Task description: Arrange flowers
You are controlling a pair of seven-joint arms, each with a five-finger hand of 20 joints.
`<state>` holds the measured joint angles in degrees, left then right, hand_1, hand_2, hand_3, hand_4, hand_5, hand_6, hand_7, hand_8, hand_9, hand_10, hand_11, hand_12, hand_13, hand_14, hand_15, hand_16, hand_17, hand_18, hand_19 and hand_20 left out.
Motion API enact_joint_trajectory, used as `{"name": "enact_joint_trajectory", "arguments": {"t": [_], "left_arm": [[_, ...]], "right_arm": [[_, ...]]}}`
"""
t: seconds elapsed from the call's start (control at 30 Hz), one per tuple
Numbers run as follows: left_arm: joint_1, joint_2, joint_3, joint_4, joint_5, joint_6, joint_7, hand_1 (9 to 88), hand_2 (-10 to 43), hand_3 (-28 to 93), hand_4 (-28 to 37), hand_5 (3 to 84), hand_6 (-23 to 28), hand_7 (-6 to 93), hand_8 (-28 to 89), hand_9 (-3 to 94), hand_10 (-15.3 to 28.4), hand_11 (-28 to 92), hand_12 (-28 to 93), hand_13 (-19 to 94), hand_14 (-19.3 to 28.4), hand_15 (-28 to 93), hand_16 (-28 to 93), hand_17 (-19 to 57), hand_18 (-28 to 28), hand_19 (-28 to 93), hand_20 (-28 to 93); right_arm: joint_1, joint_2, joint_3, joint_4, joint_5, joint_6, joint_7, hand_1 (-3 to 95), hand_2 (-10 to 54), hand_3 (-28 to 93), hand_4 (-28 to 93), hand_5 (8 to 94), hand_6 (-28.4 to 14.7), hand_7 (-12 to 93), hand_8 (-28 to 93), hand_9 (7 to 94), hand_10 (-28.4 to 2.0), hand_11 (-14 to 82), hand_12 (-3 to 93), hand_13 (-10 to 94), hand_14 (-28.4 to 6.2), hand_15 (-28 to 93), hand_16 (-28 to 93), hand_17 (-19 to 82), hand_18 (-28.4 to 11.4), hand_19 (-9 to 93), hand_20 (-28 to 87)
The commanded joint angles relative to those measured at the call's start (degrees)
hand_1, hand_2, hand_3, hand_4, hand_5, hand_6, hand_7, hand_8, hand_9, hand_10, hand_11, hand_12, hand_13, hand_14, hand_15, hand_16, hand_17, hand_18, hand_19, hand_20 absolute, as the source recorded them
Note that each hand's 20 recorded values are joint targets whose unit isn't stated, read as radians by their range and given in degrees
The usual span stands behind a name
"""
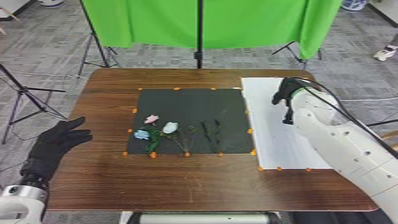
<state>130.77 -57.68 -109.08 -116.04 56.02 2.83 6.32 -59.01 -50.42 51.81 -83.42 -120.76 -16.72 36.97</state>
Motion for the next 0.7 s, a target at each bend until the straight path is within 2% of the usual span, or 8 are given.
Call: {"name": "enact_joint_trajectory", "arguments": {"t": [0.03, 0.1, 0.2, 0.37, 0.63, 0.67, 0.7], "left_arm": [[-0.05, -0.06, 0.19, 0.43, 0.24, -1.30, -0.99, 15.6, 22.3, 66, -28.3, 45.7, 7.5, 5.5, -5, 49.5, 16.7, 17, 12, 42, 20.6, 22, 0, 10.9, 15.7, 19, 19], [-0.05, -0.02, 0.11, 0.44, 0.20, -1.35, -0.94, 15.6, 22.3, 66, -28.3, 45.8, 7.5, 5.4, -5, 49.5, 16.7, 17, 12, 42, 20.6, 21, 0, 10.8, 15.7, 19, 19], [-0.27, 0.07, 0.33, 0.50, 0.20, -1.39, -0.92, 15.6, 22.3, 66, -28.3, 45.8, 7.6, 5.4, -5, 49.6, 16.7, 17, 12, 42, 20.6, 22, 0, 10.9, 15.7, 19, 19], [-0.03, -0.14, 0.19, 0.33, 0.33, -1.41, -0.99, 15.7, 22.2, 66, -28.3, 45.8, 7.5, 5.5, -5, 49.6, 16.7, 17, 12, 42, 20.6, 22, 0, 10.8, 15.7, 20, 19], [0.51, 0.13, -0.39, 0.04, 0.28, -0.93, -0.86, 15.7, 22.3, 66, -28.3, 45.8, 7.5, 5.5, -5, 49.5, 16.7, 17, 12, 42, 20.7, 22, 0, 10.8, 15.7, 20, 19], [0.97, 0.01, -0.64, -0.29, 0.32, -0.82, -0.96, 15.7, 22.3, 66, -28.3, 45.8, 7.6, 5.5, -5, 49.5, 16.7, 17, 12, 42, 20.7, 22, 0, 10.8, 15.7, 20, 19], [0.64, 0.13, -0.56, -0.07, 0.29, -1.10, -1.02, 15.6, 22.3, 66, -28.3, 45.8, 7.6, 5.5, -5, 49.5, 16.7, 17, 12, 42, 20.7, 22, 0, 10.8, 15.7, 20, 19]], "right_arm": [[-4.54, -0.16, -1.45, 0.66, -1.95, 7.82, -0.98, 43.6, -9.5, 66, -17, 65.4, 2.9, 18, -10, 80.7, -11.0, 18.7, 21.0, 89, -3.2, 56, 32, 56, -17.1, 93, 49], [-5.08, -0.43, -2.47, 1.04, -3.12, 10.91, -1.43, 46.1, -9.5, 65, -18, 65.8, 3.0, 19, -6, 81.7, -10.3, 16.9, 24.7, 89, -2.9, 56, 32, 56, -16.8, 93, 49], [-5.27, -0.50, -4.43, 1.73, -4.12, 16.12, -1.29, 57.4, -9.5, 55, -19, 68.6, 3.3, 21, 1, 86.9, -8.4, 7.8, 34.8, 90, -1.7, 58, 32, 57, -16.0, 93, 51], [-5.43, 0.05, -4.49, 1.06, -4.68, 21.08, -1.52, 63.4, -9.5, 55, -21, 77.7, 1.9, 27, 6, 91.0, -7.8, 7.2, 38.5, 91, -1.1, 58, 32, 59, -15.3, 93, 52], [-3.33, 4.12, -0.21, -11.85, -3.84, 26.22, -0.61, 65.0, -9.5, 55, -20, 79.5, 0.8, 28, 5, 92.0, -7.9, 8.0, 39.8, 92, -0.8, 57, 33, 60, -15.0, 93, 52], [-3.12, 4.11, 0.37, -13.59, -3.79, 26.15, -1.20, 65.0, -9.5, 55, -20, 79.5, 0.7, 28, 5, 92.1, -8.0, 8.0, 39.9, 92, -0.8, 57, 33, 60, -14.9, 93, 52], [-2.79, 4.51, 0.33, -15.50, -3.04, 27.18, -1.27, 65.0, -9.5, 55, -20, 79.5, 0.7, 28, 6, 92.1, -8.1, 8.0, 40.1, 92, -0.8, 57, 33, 60, -14.9, 93, 52]]}}
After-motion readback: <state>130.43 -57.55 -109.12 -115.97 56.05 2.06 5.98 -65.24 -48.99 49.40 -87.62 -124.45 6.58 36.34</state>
